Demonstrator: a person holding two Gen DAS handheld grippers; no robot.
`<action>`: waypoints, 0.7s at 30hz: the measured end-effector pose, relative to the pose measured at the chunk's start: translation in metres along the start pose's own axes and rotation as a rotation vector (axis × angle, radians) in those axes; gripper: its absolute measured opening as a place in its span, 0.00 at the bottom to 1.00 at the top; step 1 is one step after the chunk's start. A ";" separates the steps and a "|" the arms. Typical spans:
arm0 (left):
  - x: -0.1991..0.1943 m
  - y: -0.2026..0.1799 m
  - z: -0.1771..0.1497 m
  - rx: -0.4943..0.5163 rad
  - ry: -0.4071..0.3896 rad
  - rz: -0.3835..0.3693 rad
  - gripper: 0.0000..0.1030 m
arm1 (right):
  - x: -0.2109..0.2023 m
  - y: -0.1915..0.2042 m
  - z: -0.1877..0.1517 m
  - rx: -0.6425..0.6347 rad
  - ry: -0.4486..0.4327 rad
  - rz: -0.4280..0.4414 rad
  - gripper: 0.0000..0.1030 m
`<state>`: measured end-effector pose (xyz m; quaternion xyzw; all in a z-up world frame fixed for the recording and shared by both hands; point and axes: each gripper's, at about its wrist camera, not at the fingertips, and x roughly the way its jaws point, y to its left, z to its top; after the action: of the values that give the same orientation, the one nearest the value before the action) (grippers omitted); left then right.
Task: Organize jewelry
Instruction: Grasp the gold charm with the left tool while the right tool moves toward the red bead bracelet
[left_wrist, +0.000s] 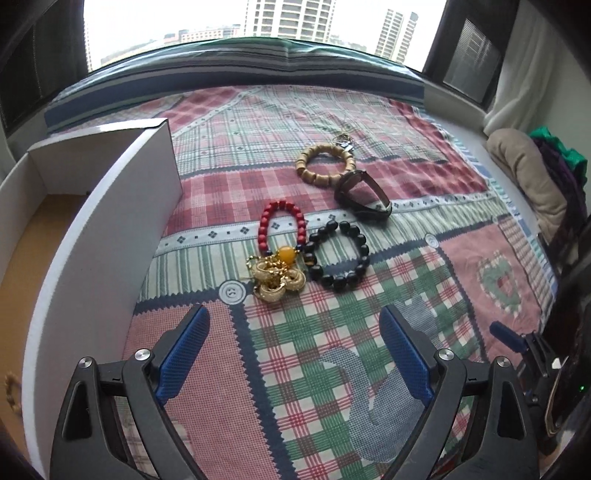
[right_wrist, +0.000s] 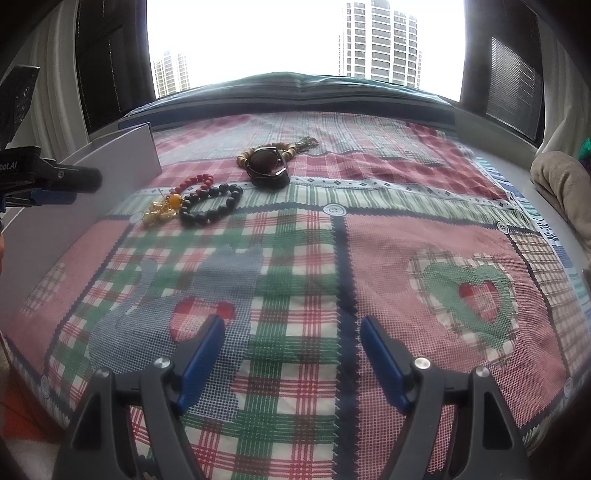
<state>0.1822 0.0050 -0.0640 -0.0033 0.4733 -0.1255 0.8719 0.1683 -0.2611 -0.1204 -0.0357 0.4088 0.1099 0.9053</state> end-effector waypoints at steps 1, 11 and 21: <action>0.010 -0.003 0.003 0.026 0.008 0.015 0.83 | 0.000 0.000 0.000 0.001 -0.001 0.001 0.75; 0.077 0.008 0.013 0.069 0.022 0.076 0.38 | -0.002 -0.008 -0.002 0.015 0.001 -0.003 0.75; 0.025 0.027 -0.019 -0.073 -0.019 -0.020 0.22 | 0.002 -0.015 0.000 0.042 0.007 0.000 0.75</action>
<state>0.1850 0.0278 -0.0988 -0.0410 0.4691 -0.1168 0.8744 0.1728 -0.2758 -0.1224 -0.0171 0.4143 0.1010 0.9044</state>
